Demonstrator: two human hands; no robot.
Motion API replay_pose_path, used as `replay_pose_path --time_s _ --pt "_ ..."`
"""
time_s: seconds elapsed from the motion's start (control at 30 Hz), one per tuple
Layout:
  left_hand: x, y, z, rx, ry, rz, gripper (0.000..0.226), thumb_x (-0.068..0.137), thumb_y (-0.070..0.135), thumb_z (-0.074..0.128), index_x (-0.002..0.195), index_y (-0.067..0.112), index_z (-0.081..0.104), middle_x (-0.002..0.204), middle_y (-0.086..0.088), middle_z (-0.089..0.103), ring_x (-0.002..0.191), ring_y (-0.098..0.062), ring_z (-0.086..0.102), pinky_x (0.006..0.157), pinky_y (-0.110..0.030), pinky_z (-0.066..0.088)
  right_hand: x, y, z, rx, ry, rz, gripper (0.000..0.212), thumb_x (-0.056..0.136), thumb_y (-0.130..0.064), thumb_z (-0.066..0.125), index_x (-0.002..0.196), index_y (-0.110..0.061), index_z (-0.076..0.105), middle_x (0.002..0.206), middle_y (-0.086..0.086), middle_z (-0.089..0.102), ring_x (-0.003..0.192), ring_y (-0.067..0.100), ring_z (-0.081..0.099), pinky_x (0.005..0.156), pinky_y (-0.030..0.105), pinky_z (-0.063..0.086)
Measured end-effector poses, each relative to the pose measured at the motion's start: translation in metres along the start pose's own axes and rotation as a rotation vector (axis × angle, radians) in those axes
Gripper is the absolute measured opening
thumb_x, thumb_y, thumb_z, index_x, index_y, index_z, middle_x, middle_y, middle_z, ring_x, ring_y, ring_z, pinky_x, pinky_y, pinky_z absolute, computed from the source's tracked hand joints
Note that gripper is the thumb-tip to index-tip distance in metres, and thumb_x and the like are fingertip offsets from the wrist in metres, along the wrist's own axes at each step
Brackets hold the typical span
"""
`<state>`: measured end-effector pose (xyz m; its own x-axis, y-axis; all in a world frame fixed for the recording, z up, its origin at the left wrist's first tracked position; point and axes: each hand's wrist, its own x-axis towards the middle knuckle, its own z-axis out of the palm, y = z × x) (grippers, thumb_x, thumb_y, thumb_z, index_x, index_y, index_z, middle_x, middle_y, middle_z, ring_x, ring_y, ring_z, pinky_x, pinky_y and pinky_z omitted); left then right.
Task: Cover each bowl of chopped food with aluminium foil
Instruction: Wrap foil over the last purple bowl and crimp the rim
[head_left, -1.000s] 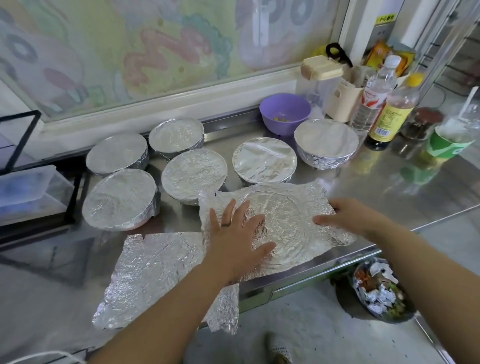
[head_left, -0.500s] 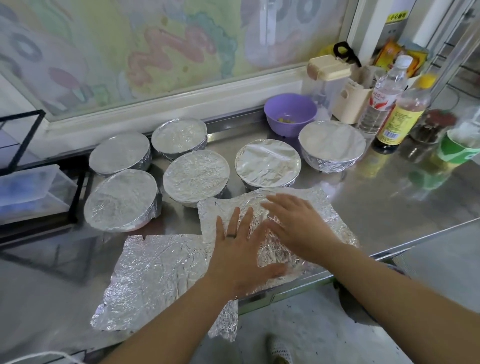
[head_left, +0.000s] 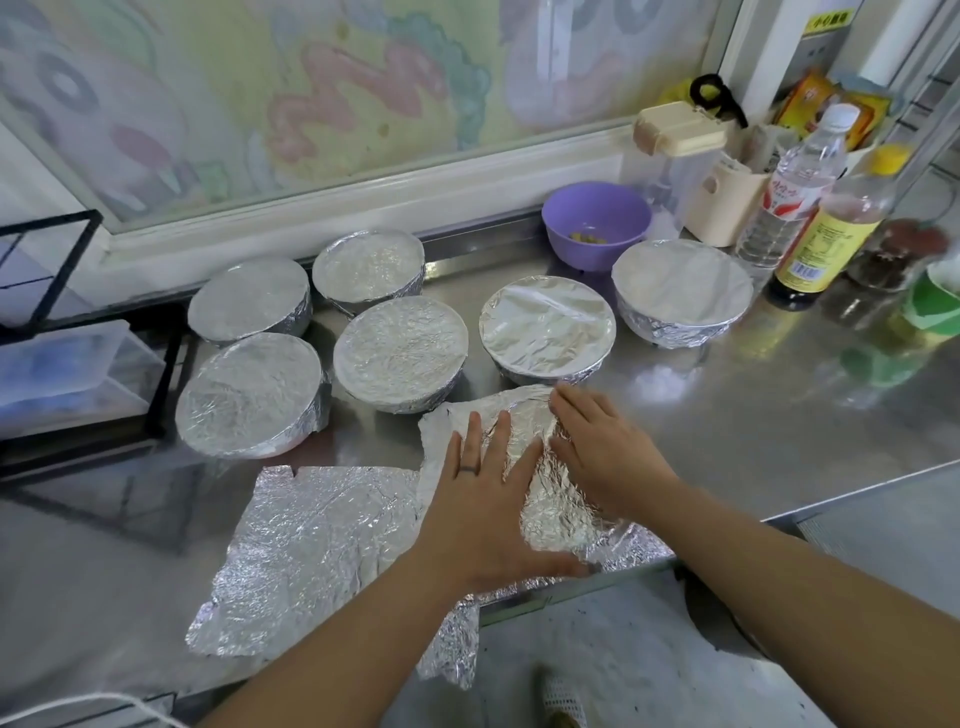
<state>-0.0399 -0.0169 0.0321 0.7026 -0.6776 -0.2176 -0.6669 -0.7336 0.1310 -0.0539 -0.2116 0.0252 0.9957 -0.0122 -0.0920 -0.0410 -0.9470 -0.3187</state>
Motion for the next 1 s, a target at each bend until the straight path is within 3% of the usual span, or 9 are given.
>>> replay_pose_path --time_s 0.17,0.27,0.37,0.53,0.63,0.7,0.8,0.87,1.0 --pt "-0.002 -0.001 -0.003 0.027 -0.011 -0.001 0.133 0.057 0.105 0.031 0.159 0.03 -0.009 0.159 -0.012 -0.035 0.141 -0.034 -0.041 0.122 -0.053 -0.01 0.022 0.0 -0.003 0.176 0.024 0.11 0.045 0.108 -0.033 0.043 0.151 -0.02 0.043 0.151 0.0 0.048 0.136 0.022 0.045 0.106 0.044 0.045" --pt "-0.001 0.0 -0.002 0.035 -0.006 -0.005 0.132 0.058 0.105 0.032 0.159 0.03 -0.008 0.16 -0.014 -0.032 0.142 -0.036 -0.04 0.121 -0.054 -0.01 0.034 0.004 -0.002 0.324 0.087 0.191 0.034 0.106 -0.032 0.05 0.135 -0.019 0.061 0.125 0.005 0.069 0.111 0.026 0.063 0.094 0.042 0.051" --pt "-0.001 0.001 -0.002 0.024 -0.006 -0.002 0.132 0.057 0.104 0.035 0.159 0.031 -0.008 0.16 -0.014 -0.03 0.142 -0.036 -0.039 0.121 -0.054 -0.012 0.04 0.011 0.001 0.391 0.082 0.223 0.027 0.105 -0.031 0.053 0.111 -0.012 0.071 0.093 0.008 0.073 0.087 0.027 0.066 0.08 0.04 0.053" --pt "-0.001 0.001 -0.002 0.0 -0.01 -0.004 0.133 0.057 0.104 0.037 0.159 0.031 -0.009 0.16 -0.013 -0.031 0.142 -0.034 -0.04 0.12 -0.053 -0.014 0.045 0.02 0.002 0.475 0.046 0.196 0.033 0.105 -0.029 0.052 0.09 -0.005 0.068 0.076 0.01 0.068 0.074 0.031 0.063 0.069 0.037 0.049" --pt "-0.002 0.001 -0.003 -0.012 -0.011 0.002 0.133 0.058 0.103 0.037 0.158 0.031 -0.01 0.159 -0.012 -0.033 0.141 -0.034 -0.041 0.12 -0.054 -0.013 0.043 0.022 0.0 0.364 0.022 0.147 0.033 0.106 -0.032 0.049 0.096 -0.008 0.07 0.084 0.009 0.07 0.083 0.029 0.065 0.075 0.039 0.05" --pt "-0.002 0.001 -0.002 -0.014 -0.014 0.006 0.133 0.057 0.104 0.037 0.158 0.031 -0.011 0.159 -0.012 -0.034 0.141 -0.034 -0.041 0.121 -0.054 -0.012 0.036 0.02 -0.005 0.269 0.206 0.071 0.027 0.104 -0.032 0.054 0.109 -0.015 0.073 0.099 0.006 0.074 0.094 0.028 0.068 0.081 0.043 0.055" --pt "-0.001 0.0 -0.002 -0.016 -0.009 0.014 0.133 0.058 0.103 0.037 0.158 0.03 -0.011 0.159 -0.014 -0.033 0.141 -0.036 -0.041 0.12 -0.055 -0.01 0.033 0.004 -0.009 0.164 0.424 -0.249 0.024 0.096 -0.024 0.062 0.111 -0.013 0.077 0.109 0.004 0.075 0.099 0.028 0.071 0.078 0.045 0.061" --pt "-0.001 0.001 -0.003 -0.018 -0.018 0.013 0.133 0.058 0.103 0.036 0.158 0.029 -0.012 0.159 -0.014 -0.034 0.14 -0.036 -0.042 0.12 -0.055 -0.011 0.041 -0.002 -0.005 0.086 0.361 -0.391 0.021 0.091 -0.019 0.068 0.108 -0.013 0.079 0.108 0.003 0.077 0.098 0.026 0.073 0.075 0.044 0.063" --pt "0.0 0.003 -0.007 -0.039 -0.011 -0.006 0.134 0.057 0.102 0.038 0.158 0.028 -0.012 0.159 -0.016 -0.032 0.142 -0.039 -0.038 0.121 -0.054 -0.012 0.058 0.0 0.004 0.11 0.281 -0.366 0.02 0.09 -0.016 0.072 0.109 -0.017 0.079 0.111 0.002 0.076 0.101 0.026 0.073 0.075 0.049 0.062"
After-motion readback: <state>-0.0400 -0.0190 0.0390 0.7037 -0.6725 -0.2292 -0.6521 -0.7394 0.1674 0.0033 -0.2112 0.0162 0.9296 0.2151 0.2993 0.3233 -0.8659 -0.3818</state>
